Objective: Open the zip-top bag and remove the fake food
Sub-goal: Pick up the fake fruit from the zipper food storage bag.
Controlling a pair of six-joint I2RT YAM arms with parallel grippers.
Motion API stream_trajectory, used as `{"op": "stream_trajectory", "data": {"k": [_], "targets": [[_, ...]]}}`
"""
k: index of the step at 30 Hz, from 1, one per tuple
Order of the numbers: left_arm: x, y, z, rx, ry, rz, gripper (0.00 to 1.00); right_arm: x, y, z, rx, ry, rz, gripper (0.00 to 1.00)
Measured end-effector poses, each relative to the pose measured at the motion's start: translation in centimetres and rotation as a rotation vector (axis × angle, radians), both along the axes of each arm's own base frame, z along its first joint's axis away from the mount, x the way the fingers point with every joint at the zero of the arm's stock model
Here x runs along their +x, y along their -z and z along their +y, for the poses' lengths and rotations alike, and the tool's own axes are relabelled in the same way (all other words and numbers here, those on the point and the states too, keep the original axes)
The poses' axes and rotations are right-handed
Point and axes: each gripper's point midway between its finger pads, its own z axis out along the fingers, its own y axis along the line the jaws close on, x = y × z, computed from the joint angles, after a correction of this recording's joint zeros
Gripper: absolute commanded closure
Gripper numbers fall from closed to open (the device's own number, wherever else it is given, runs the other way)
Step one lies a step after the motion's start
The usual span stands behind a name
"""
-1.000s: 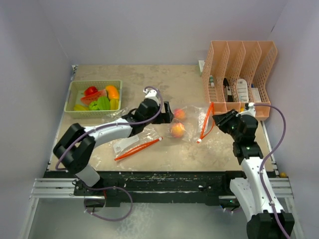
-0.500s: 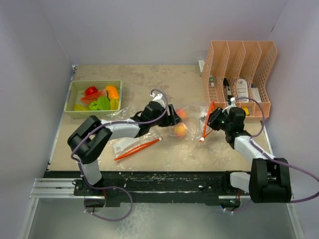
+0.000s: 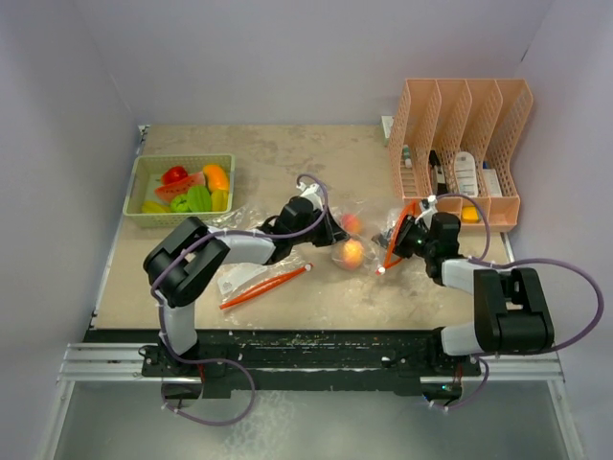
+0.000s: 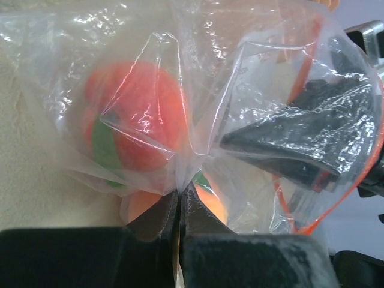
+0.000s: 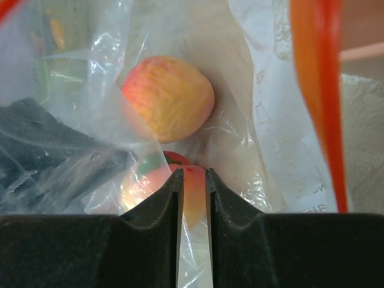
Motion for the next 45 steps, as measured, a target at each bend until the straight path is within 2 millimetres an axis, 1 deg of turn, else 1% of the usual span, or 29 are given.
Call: {"op": "stream_trajectory", "data": {"k": [2, 6, 9, 12, 15, 18, 21, 22, 23, 24, 25, 26, 28, 29, 30, 31, 34, 37, 38, 40, 41, 42, 43, 45], "targets": [[-0.1, -0.4, -0.3, -0.007, 0.021, -0.01, 1.0, -0.2, 0.4, 0.4, 0.005, -0.016, 0.003, 0.76], [-0.3, -1.9, -1.1, -0.015, 0.075, -0.071, 1.0, -0.2, 0.1, 1.0, 0.024, -0.044, -0.026, 0.69], [-1.3, -3.9, -1.8, -0.023, 0.133, -0.148, 1.0, -0.3, -0.2, 1.3, 0.033, -0.063, -0.047, 0.63], [-2.2, -5.9, -2.7, -0.053, 0.18, -0.217, 1.0, -0.2, -0.6, 1.5, 0.034, -0.074, -0.067, 0.54], [-2.7, -6.6, -3.2, -0.078, 0.202, -0.24, 1.0, -0.2, -1.1, 1.5, 0.026, -0.084, -0.091, 0.46], [-2.8, -6.5, -3.1, -0.075, 0.21, -0.243, 0.99, -0.2, -1.7, 1.6, 0.024, -0.095, -0.118, 0.39], [-2.8, -6.1, -3.0, -0.057, 0.211, -0.247, 0.78, -0.3, -2.0, 1.8, 0.032, -0.113, -0.132, 0.35], [-2.8, -6.0, -2.9, -0.052, 0.211, -0.246, 0.69, -0.3, -2.1, 1.9, 0.036, -0.121, -0.137, 0.35], [-2.7, -5.9, -2.9, -0.046, 0.21, -0.247, 0.61, -0.4, -2.2, 2.0, 0.038, -0.128, -0.142, 0.42], [-2.7, -5.8, -2.8, -0.041, 0.207, -0.248, 0.51, -0.4, -2.4, 2.1, 0.043, -0.139, -0.149, 0.55], [-2.6, -5.7, -2.8, -0.038, 0.202, -0.248, 0.39, -0.5, -2.5, 2.2, 0.046, -0.147, -0.155, 0.67], [-2.4, -5.6, -2.7, -0.034, 0.193, -0.247, 0.26, -0.6, -2.7, 2.4, 0.051, -0.16, -0.165, 0.76], [-2.1, -5.1, -2.4, -0.018, 0.165, -0.244, 0.13, -0.9, -3.3, 2.8, 0.077, -0.194, -0.186, 0.92], [-2.0, -4.8, -2.2, -0.011, 0.152, -0.238, 0.08, -1.2, -3.7, 3.1, 0.091, -0.213, -0.197, 0.98], [-1.9, -4.2, -1.9, 0.006, 0.137, -0.227, 0.04, -1.4, -4.0, 3.3, 0.103, -0.23, -0.205, 1.0], [-1.9, -3.7, -1.6, 0.022, 0.127, -0.217, 0.01, -1.7, -4.4, 3.5, 0.115, -0.248, -0.214, 1.0], [-1.7, -2.9, -1.1, 0.053, 0.106, -0.2, 0.01, -2.3, -6.0, 3.9, 0.132, -0.288, -0.266, 1.0], [-1.6, -2.8, -1.0, 0.058, 0.098, -0.201, 0.0, -2.4, -7.3, 4.0, 0.137, -0.302, -0.315, 1.0], [-1.6, -2.6, -0.9, 0.064, 0.098, -0.201, 0.02, -2.5, -7.5, 4.1, 0.137, -0.307, -0.322, 0.95], [-1.8, -2.1, -0.6, 0.076, 0.093, -0.197, 0.12, -2.6, -7.4, 4.1, 0.132, -0.311, -0.321, 0.8], [-1.9, -1.8, -0.4, 0.083, 0.091, -0.191, 0.19, -2.6, -7.1, 4.1, 0.128, -0.31, -0.31, 0.75], [-1.9, -1.5, -0.2, 0.09, 0.089, -0.187, 0.3, -2.7, -6.5, 4.0, 0.113, -0.309, -0.293, 0.71], [-2.0, -1.3, -0.1, 0.096, 0.09, -0.185, 0.4, -2.7, -6.3, 3.9, 0.111, -0.307, -0.286, 0.69], [-2.1, -0.9, 0.1, 0.103, 0.088, -0.179, 0.53, -2.6, -5.0, 3.5, 0.074, -0.274, -0.241, 0.61]]}}
